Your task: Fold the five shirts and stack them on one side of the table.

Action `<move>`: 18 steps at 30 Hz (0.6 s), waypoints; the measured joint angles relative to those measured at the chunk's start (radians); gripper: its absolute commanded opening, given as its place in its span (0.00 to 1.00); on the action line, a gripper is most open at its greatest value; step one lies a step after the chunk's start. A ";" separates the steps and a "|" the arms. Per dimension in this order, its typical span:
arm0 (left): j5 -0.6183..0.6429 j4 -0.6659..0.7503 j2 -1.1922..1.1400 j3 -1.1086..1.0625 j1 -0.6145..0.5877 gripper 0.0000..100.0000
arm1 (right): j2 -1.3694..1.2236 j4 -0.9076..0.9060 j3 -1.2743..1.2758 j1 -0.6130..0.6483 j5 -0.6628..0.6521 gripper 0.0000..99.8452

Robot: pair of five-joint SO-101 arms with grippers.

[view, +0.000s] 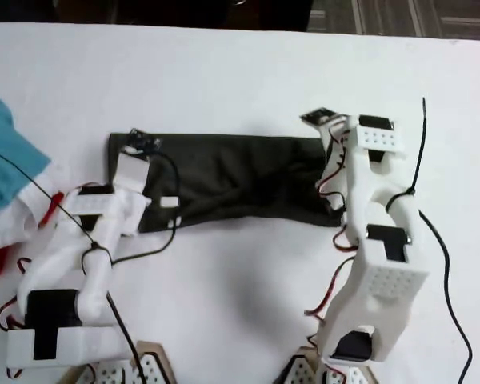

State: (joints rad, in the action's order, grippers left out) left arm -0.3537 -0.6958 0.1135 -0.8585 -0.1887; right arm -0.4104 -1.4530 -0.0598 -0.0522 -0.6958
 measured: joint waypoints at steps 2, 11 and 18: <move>0.000 0.000 0.000 0.000 0.000 0.02 | 0.044 -0.011 0.000 0.021 0.000 0.02; 0.009 -0.046 0.091 0.044 0.000 0.02 | 0.270 -0.084 0.018 0.072 0.014 0.02; 0.058 -0.080 0.153 0.046 -0.002 0.02 | 0.172 0.103 0.091 0.181 0.114 0.02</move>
State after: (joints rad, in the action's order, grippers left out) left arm -0.2954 -0.7756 0.2670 -0.8124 -0.1903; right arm -0.2386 -1.3502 0.0307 0.1289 -0.5823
